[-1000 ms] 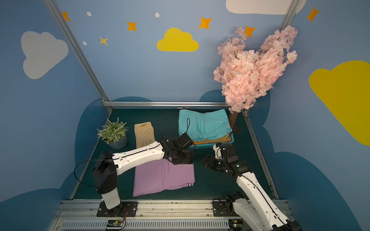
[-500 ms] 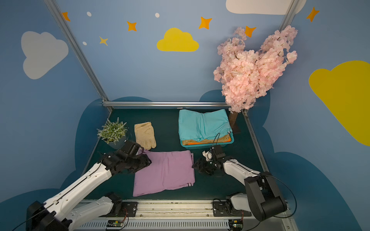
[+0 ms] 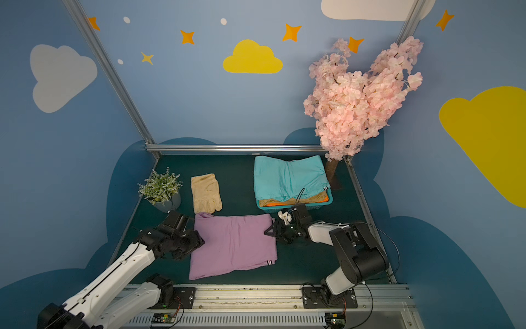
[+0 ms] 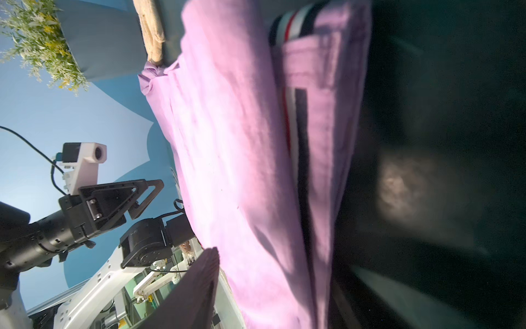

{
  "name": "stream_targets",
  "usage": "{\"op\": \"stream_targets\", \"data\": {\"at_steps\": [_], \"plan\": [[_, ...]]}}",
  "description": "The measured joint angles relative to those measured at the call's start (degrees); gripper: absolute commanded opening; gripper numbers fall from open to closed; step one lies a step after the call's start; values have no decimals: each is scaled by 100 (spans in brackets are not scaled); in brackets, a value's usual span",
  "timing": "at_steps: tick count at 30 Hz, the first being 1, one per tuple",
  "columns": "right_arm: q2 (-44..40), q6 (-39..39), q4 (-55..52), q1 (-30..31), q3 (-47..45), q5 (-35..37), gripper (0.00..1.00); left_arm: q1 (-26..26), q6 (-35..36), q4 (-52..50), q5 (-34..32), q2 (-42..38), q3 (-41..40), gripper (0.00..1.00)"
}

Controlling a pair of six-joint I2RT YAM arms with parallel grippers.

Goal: Put the folded long pants in the basket
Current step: Pick up the long pant at the center of the board.

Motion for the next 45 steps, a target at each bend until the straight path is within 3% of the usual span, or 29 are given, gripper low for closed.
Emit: {"op": "stream_targets", "data": {"at_steps": [7, 10, 17, 21, 25, 33, 38, 40, 45], "plan": [[223, -35, 232, 122, -83, 90, 11, 50, 2, 48, 46, 35, -52, 69], [219, -114, 214, 101, -83, 61, 0, 63, 2, 50, 66, 22, -52, 69], [-592, -916, -1467, -562, 131, 125, 0, 63, 44, 254, 157, -319, -138, 70], [-1115, -1471, -2614, -1147, 219, 256, 0, 66, 76, 824, 461, -487, -588, 70], [-1113, -1687, -3049, -1414, 219, 254, 0, 66, 111, 1543, 925, -385, -1106, 70], [-1047, -1821, -3213, -1440, 219, 199, 0, 66, 525, 2804, 1482, 658, -1266, 65], [-1058, -1849, -3241, -1445, 219, 195, 0, 94, 811, 2916, 1475, 1484, -855, 61], [-1058, -1849, -3241, -1443, 219, 195, 0, 118, 850, 3038, 1547, 1683, -787, 55], [-1062, -1864, -3279, -1445, 219, 195, 0, 212, 944, 3344, 1816, 2406, -531, 20]]}}
